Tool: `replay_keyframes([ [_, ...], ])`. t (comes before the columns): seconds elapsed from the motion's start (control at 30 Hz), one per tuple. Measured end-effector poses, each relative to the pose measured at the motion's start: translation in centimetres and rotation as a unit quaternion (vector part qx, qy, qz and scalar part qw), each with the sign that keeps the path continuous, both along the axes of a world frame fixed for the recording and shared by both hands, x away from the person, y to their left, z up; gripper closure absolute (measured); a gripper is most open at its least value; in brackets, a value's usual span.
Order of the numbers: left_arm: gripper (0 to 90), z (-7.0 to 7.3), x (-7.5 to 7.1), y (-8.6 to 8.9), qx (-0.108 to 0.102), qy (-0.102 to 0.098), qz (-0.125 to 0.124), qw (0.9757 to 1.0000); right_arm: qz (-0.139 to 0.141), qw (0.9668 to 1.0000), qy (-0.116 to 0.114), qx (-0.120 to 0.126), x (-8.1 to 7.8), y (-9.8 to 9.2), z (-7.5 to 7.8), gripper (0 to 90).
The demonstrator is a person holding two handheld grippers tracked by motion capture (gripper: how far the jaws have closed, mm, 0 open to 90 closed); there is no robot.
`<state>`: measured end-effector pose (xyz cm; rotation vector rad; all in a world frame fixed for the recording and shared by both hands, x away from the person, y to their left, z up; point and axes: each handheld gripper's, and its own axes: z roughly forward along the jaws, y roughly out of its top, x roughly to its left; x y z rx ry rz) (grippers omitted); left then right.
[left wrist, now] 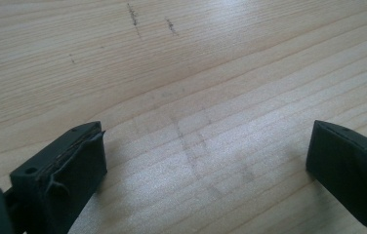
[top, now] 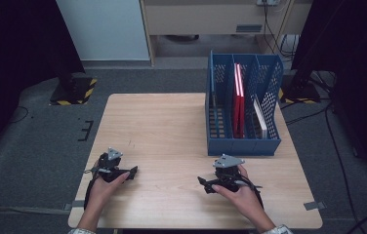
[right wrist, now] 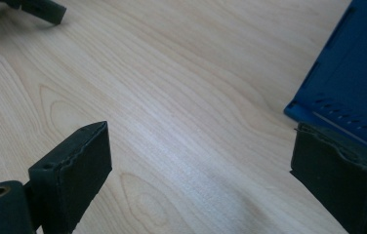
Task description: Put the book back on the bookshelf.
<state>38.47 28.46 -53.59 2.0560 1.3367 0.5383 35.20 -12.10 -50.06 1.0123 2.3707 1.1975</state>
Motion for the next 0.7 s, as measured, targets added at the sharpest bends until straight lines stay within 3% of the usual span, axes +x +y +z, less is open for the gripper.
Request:
replay_keyframes([
  [0.23,0.1,0.0,0.0,-0.1,0.000,0.000,0.000,1.0000,0.027,0.9993,0.017,-0.018,-0.4,2.1,-1.8,8.3],
  [0.4,0.1,0.0,0.0,-0.1,-0.001,0.000,-0.001,1.0000,0.036,0.9989,0.019,-0.023,0.1,3.5,-2.1,8.3],
  [0.7,0.0,0.0,0.1,-0.1,-0.001,0.000,-0.002,1.0000,0.022,0.9989,0.030,-0.028,1.8,5.0,-3.0,9.3],
])
